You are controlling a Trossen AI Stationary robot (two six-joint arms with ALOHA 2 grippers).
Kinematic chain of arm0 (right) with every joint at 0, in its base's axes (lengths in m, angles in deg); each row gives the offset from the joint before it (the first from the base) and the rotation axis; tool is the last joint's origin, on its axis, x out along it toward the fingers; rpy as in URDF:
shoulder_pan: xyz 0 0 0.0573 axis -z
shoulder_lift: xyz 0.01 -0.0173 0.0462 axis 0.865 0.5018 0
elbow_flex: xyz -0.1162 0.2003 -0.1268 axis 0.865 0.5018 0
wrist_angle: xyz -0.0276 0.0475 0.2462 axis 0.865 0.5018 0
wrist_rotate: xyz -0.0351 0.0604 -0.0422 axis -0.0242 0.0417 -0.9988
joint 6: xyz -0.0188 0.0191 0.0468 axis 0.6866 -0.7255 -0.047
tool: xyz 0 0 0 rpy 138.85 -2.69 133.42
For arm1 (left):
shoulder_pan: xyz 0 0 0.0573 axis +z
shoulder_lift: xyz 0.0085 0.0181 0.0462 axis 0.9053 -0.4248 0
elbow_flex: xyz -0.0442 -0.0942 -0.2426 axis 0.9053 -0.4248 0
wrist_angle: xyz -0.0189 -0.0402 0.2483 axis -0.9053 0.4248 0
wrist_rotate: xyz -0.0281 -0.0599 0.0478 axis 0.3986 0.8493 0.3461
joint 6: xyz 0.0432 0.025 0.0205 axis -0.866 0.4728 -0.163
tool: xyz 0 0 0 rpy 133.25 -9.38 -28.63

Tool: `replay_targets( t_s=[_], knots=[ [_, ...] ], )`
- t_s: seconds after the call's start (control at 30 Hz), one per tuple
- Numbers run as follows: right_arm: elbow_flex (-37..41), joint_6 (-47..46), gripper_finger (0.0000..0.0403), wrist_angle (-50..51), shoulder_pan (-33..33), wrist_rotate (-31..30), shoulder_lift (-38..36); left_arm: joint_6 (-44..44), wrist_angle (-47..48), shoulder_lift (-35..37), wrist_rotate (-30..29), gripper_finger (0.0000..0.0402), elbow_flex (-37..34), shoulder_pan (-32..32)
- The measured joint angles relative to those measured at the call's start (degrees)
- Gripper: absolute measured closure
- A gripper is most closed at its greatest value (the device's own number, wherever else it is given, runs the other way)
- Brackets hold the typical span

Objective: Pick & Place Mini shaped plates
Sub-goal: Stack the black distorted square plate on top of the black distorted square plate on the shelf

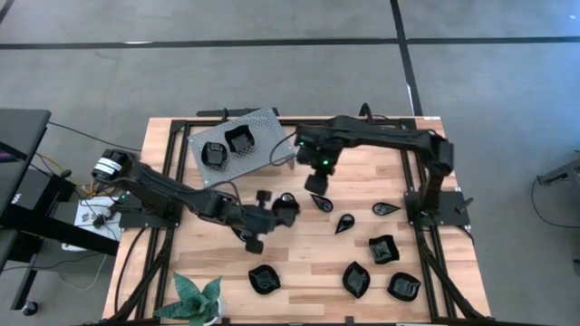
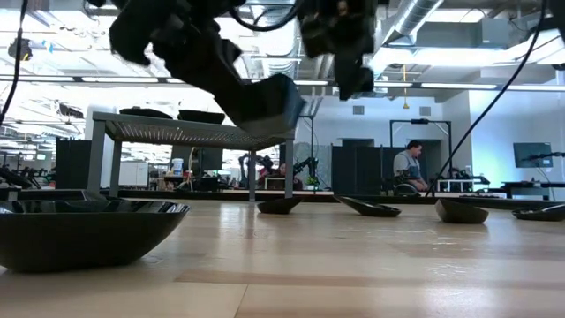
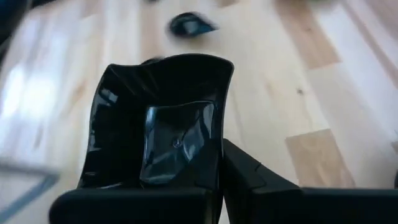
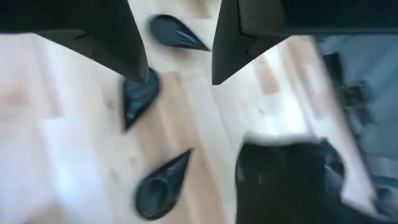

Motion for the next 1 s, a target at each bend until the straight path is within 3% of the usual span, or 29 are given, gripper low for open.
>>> replay_targets(
  t_s=[0.13, 0.2, 0.4, 0.57, 0.8, 1.0],
  knots=[
    [2.8, 1.3, 0.023, -1.2, -3.1, -13.7, -6.9, 5.7, 7.6, 7.0, -1.3, 0.0394, 0.0, 1.2],
    [6.9, 1.3, 0.023, -5.8, -4.7, -16.9, -11.1, 7.9, 11.7, 11.1, -1.4, 0.0394, 0.0, 2.2],
    [25.0, 2.2, 0.0237, -24.9, -10.2, -15.5, -21.9, 7.5, 14.3, 23.4, -3.0, 0.0391, 0.0, 6.6],
    [38.7, 5.6, 0.0244, -47.5, -11.3, -16.8, -25.6, 6.4, 16.6, 29.6, -3.4, 0.0394, 0.0, 15.6],
    [42.4, 9.9, 0.0248, -59.0, -7.1, -17.0, -23.8, 0.5, 21.8, 29.5, -3.4, 0.0394, 0.0, 28.5],
    [42.1, 10.1, 0.0249, -59.5, -3.1, -17.0, -22.4, -0.7, 21.7, 24.8, -3.2, 0.0391, 0.0, 35.3]
  ],
)
